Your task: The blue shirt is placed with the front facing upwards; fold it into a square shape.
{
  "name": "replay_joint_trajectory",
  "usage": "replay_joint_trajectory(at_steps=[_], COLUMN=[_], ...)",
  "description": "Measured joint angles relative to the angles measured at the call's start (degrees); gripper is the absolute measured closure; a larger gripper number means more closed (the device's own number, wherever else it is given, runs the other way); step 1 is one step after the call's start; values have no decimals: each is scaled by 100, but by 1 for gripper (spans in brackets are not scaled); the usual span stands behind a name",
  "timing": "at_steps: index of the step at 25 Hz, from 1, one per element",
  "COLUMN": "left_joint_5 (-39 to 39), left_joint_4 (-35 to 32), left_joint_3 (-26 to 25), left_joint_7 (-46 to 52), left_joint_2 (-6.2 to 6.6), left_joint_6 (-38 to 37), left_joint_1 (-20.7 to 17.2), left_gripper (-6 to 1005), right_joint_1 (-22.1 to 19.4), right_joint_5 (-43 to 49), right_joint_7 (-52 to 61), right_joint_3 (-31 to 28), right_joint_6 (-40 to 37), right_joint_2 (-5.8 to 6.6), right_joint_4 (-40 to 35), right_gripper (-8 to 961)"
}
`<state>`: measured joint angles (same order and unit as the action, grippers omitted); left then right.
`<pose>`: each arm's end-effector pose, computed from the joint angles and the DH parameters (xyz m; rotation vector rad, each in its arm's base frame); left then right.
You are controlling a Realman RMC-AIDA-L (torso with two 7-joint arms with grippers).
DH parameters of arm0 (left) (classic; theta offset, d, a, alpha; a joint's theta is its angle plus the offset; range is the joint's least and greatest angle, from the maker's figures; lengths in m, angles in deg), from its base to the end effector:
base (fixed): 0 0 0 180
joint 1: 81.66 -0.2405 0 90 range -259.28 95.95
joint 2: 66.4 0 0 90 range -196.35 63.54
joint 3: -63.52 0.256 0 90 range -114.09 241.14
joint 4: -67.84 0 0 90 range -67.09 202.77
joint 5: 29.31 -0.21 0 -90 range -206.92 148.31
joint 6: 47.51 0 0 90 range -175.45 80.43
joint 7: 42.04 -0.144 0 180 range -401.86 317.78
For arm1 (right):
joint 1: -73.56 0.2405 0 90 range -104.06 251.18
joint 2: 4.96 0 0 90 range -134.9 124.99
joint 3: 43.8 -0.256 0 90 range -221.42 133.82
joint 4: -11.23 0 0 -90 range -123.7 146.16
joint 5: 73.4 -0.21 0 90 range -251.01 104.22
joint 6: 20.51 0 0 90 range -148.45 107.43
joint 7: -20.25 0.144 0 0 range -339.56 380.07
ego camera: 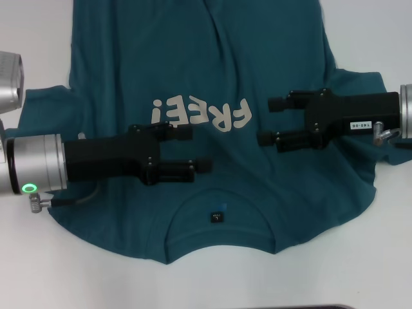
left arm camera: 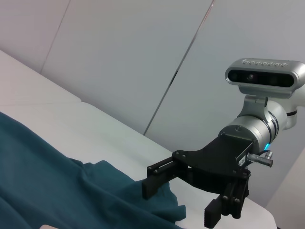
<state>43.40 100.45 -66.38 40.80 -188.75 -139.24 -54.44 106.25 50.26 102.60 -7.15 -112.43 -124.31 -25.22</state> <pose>-0.2459 0.2901 -0.0501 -2.8483 -0.8430 -0.8884 0.2627 0.3237 -0.0111 -2.8395 0.7129 0.6074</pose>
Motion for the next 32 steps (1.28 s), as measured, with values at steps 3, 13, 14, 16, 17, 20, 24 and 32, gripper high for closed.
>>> replay_joint_trajectory(at_steps=[3, 13, 14, 16, 17, 20, 24, 32], left_joint_5=[11, 37, 34, 17, 15, 17, 12, 2], left_joint_4=[-1, 16, 18, 21, 23, 25, 24, 97], left_joint_3=[0, -74, -123, -261, -302, -354, -428, -1043], left_joint_7=[2, 111, 145, 261, 342, 633, 1011, 1684], left_joint_2=[0, 8, 19, 54, 87, 229, 455, 784], left_joint_6=[0, -10, -5, -8, -18, -43, -1, 341], left_joint_1=[-5, -15, -15, -16, -18, -38, -80, -414], left_gripper=[80, 80, 80, 80, 80, 80, 81, 81], right_joint_1=[0, 0, 0, 0, 0, 9, 28, 35], right_joint_5=[0, 1, 0, 1, 1, 1, 1, -97], right_joint_7=[-11, -26, -28, -33, -34, -18, 5, 9], right_joint_3=[-1, 0, 0, 0, 0, 0, 0, 5], right_joint_6=[0, 4, 5, 6, 7, 8, 8, 10], right_joint_2=[0, 0, 0, 0, 0, 0, -7, -18], right_joint_4=[-1, -3, -3, -3, -3, -3, -2, 29], right_gripper=[37, 39, 39, 39, 39, 40, 40, 41])
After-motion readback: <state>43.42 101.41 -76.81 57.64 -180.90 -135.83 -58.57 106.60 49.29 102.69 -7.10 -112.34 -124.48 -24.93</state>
